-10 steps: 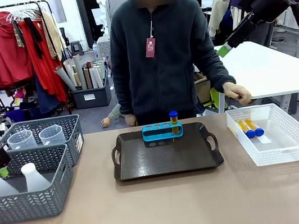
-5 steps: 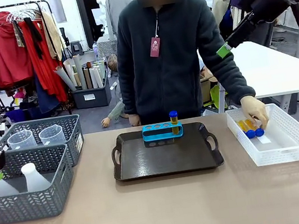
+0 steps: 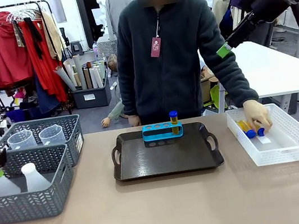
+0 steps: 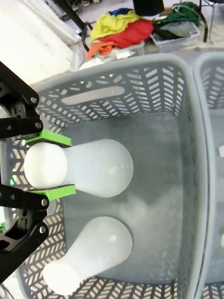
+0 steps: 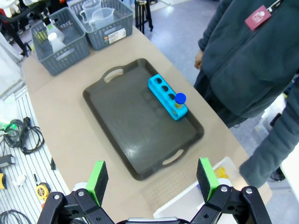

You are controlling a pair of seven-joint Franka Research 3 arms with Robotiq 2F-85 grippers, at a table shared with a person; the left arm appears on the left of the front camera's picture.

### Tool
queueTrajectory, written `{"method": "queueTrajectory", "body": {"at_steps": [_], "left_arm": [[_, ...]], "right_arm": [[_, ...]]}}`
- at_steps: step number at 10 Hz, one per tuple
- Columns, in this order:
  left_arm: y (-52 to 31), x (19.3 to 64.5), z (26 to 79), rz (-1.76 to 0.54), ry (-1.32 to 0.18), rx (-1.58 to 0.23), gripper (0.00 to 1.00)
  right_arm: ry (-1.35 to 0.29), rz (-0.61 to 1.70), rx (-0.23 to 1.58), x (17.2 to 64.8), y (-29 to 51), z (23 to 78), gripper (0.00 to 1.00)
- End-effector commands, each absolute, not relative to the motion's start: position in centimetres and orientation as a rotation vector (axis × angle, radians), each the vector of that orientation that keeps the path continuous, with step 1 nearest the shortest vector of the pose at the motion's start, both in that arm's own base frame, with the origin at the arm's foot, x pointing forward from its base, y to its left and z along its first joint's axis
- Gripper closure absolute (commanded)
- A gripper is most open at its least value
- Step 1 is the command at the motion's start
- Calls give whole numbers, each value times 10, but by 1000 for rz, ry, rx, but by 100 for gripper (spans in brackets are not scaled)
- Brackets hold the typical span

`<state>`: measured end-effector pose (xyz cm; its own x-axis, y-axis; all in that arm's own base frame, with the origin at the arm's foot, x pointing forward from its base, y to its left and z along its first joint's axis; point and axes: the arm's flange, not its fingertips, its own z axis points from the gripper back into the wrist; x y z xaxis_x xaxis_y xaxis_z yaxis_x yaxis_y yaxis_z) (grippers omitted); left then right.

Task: Prepare the laboratory tools.
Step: Pick up one Small flask and place it on the Handle tray.

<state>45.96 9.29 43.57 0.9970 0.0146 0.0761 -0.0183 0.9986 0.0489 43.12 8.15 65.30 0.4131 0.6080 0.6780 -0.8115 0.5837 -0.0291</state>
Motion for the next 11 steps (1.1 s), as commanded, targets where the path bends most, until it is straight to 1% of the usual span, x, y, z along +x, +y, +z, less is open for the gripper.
{"method": "queueTrajectory", "body": {"at_steps": [1,6,9,11], "left_arm": [[74,455,473,-20,-92,10,100],[16,446,602,-162,-107,97,100],[-32,418,670,-306,-172,181,100],[-56,402,700,-392,-169,213,100]], "right_arm": [[-704,914,334,431,81,654,0],[-704,914,334,431,81,654,0],[-704,914,334,431,81,654,0],[-704,914,334,431,81,654,0]]}}
